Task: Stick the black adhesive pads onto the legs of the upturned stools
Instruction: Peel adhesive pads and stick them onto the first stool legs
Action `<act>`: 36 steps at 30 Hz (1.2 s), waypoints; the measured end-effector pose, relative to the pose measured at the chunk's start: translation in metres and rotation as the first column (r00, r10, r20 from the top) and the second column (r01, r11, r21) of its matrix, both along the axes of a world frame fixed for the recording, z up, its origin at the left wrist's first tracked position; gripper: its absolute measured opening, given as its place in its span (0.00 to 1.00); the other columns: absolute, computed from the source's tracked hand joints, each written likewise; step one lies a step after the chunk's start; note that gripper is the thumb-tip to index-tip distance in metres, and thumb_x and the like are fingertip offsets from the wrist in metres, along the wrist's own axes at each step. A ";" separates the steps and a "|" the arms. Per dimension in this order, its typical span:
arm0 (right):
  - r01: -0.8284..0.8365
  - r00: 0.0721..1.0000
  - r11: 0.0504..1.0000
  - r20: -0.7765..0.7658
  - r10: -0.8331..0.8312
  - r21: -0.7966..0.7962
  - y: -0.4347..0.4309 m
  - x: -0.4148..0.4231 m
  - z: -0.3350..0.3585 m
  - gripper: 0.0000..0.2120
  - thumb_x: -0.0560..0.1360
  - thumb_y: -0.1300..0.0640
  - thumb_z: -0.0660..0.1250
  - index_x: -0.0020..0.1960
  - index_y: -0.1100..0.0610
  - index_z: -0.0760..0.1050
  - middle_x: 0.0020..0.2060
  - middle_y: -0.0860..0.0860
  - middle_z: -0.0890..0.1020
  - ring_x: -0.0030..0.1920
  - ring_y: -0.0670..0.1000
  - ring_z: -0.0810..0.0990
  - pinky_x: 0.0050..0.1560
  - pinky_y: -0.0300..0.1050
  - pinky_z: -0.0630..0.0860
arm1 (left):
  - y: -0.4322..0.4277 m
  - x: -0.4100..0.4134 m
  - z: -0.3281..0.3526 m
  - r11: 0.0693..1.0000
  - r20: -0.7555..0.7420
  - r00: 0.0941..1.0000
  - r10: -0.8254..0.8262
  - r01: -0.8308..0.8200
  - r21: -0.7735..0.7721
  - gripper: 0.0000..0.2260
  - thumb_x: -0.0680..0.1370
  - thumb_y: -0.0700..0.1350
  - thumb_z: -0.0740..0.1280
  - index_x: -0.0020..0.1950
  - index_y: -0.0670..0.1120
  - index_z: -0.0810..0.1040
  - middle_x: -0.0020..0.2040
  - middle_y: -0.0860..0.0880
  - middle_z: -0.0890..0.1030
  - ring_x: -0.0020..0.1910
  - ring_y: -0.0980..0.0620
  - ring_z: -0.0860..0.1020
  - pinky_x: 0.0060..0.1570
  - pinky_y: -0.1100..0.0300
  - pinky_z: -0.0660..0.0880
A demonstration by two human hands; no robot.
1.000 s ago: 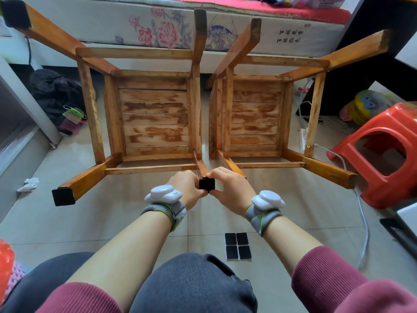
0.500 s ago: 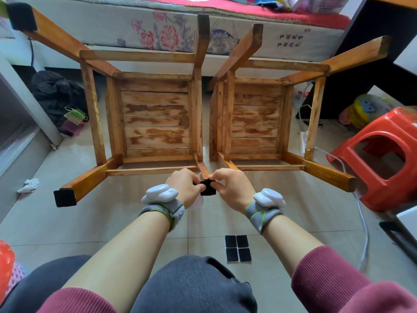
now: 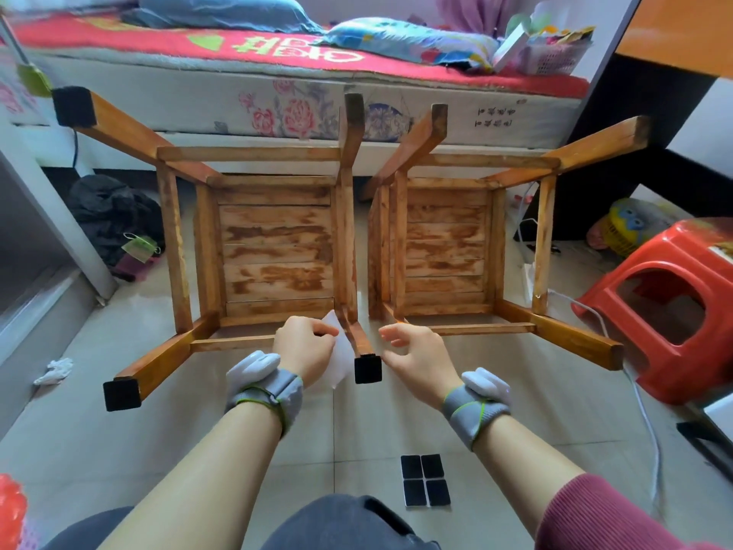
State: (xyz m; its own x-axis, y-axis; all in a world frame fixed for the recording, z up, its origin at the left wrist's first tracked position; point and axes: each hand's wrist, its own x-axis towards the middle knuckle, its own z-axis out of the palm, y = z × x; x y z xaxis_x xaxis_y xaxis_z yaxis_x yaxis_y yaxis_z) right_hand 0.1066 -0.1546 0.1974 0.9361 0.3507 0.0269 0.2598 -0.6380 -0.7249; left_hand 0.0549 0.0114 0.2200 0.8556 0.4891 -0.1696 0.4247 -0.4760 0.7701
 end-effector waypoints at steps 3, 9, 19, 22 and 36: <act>0.148 0.984 0.971 -0.130 -0.125 0.189 0.004 0.001 0.010 0.06 0.69 0.58 0.69 0.45 0.54 0.82 0.40 0.47 0.84 0.43 0.47 0.81 0.49 0.41 0.76 | 0.010 -0.003 0.012 0.948 0.091 0.986 0.143 -0.109 -0.300 0.13 0.72 0.36 0.63 0.43 0.51 0.84 0.54 0.43 0.83 0.50 0.44 0.81 0.51 0.53 0.80; 0.246 0.854 0.859 -0.520 0.027 0.448 0.027 -0.008 0.035 0.15 0.69 0.53 0.74 0.52 0.60 0.78 0.36 0.53 0.84 0.35 0.51 0.82 0.39 0.44 0.80 | 0.010 -0.017 0.046 0.759 0.208 0.947 0.245 -0.053 -0.649 0.18 0.75 0.30 0.63 0.61 0.45 0.76 0.48 0.45 0.80 0.41 0.49 0.80 0.27 0.65 0.78; 0.043 0.973 0.924 -0.227 0.048 0.379 0.034 -0.003 0.110 0.13 0.68 0.64 0.69 0.52 0.57 0.78 0.41 0.53 0.83 0.37 0.49 0.81 0.38 0.41 0.79 | 0.020 -0.032 0.074 0.677 0.171 0.967 0.189 -0.003 -0.736 0.16 0.74 0.37 0.69 0.61 0.42 0.76 0.53 0.43 0.81 0.44 0.47 0.81 0.34 0.57 0.82; 0.099 0.995 0.925 -0.026 -0.097 0.366 0.034 -0.002 0.119 0.10 0.68 0.59 0.72 0.48 0.53 0.77 0.40 0.50 0.84 0.41 0.49 0.82 0.44 0.43 0.80 | 0.017 -0.034 0.078 0.698 0.153 0.977 0.146 0.008 -0.716 0.13 0.74 0.37 0.69 0.57 0.37 0.79 0.49 0.42 0.83 0.43 0.44 0.82 0.40 0.55 0.82; -0.051 0.998 0.916 0.040 0.037 0.399 0.043 -0.038 0.125 0.11 0.70 0.53 0.72 0.50 0.57 0.84 0.43 0.49 0.86 0.45 0.45 0.84 0.52 0.43 0.80 | -0.006 -0.045 0.116 0.715 0.340 0.881 0.329 0.003 -0.699 0.02 0.75 0.37 0.68 0.45 0.42 0.79 0.41 0.47 0.80 0.40 0.50 0.79 0.46 0.55 0.80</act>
